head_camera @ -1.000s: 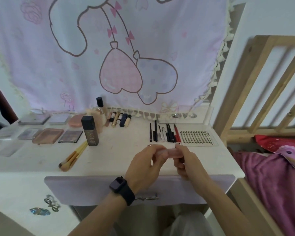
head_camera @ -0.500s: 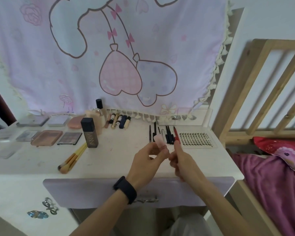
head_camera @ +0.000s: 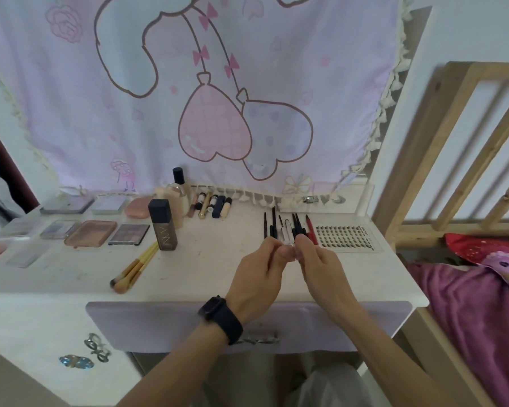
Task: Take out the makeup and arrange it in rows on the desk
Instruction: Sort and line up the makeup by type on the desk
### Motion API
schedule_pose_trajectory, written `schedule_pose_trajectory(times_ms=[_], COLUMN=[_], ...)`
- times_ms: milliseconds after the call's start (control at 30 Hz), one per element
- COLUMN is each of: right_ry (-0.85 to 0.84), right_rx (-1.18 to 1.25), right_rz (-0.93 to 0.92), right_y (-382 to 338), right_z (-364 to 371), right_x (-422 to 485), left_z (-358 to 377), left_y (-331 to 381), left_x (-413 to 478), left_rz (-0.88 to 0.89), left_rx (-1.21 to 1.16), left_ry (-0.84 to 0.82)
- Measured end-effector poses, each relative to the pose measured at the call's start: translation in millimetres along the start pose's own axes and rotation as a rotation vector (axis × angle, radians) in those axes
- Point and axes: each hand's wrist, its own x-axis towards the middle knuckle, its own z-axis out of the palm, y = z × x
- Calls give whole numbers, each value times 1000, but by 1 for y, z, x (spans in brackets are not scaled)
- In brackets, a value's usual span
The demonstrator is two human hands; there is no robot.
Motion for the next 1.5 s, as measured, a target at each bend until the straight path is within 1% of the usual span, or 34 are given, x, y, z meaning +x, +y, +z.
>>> schedule_pose_trajectory(times_ms=[100,200,267,333,400,467,533,700,767,833,900,1033,1100,1167,1200,1267,1333,1433,1500], right_ry=[18,-76,-163,-206,-203,-188,-183,-289,-273,-252,-262,-329,-330,-317,-324,-340,-347,-331,-310], right_rx=[-77,-110,-118,-69,-56,-173,-313,-278,-231,-280,-370,-264,-214,-189,-216,-293,-280,-296,-253], right_rz=[-63,-131,-165,-122,-43,3,-9,-85,-13,56,47,-40,-70,7,45,58,29,-92,-109], right_y=[4,8,10,9,3,-2,-1,-2,-7,-8,-7,-3,-2,-3,-3,-3,-2,3,6], right_z=[1,-6,-18,-31,-37,-36,-37,-45,-46,-47,-50,-57,-60,-59,-59,-60,-62,-68,-70], right_x=[-3,-3,0,4,7,10,12,13,14,18,20,19,19,20,21,22,21,18,18], left_z=[-1,-8,-11,-12,-11,-8,-6,-6,-5,-3,0,-2,-2,0,1,3,4,3,4], left_y=[9,6,1,-1,-3,-10,-14,-12,-11,-9,-12,-9,-7,-4,-5,-6,-6,-1,1], left_x=[1,7,9,8,7,7,8,12,15,16,15,14,16,16,17,18,18,19,20], left_rz=[-163,-306,-299,-267,-245,-210,-188,-244,-249,-238,-239,-268,-278,-281,-273,-271,-278,-303,-312], left_rx=[-165,-280,-258,-218,-194,-134,-99,-151,-142,-120,-118,-149,-170,-177,-172,-157,-171,-197,-192], left_ry=[-17,-64,-94,-114,-120,-116,-130,-166,-152,-157,-166,-177,-167,-168,-173,-188,-205,-204,-209])
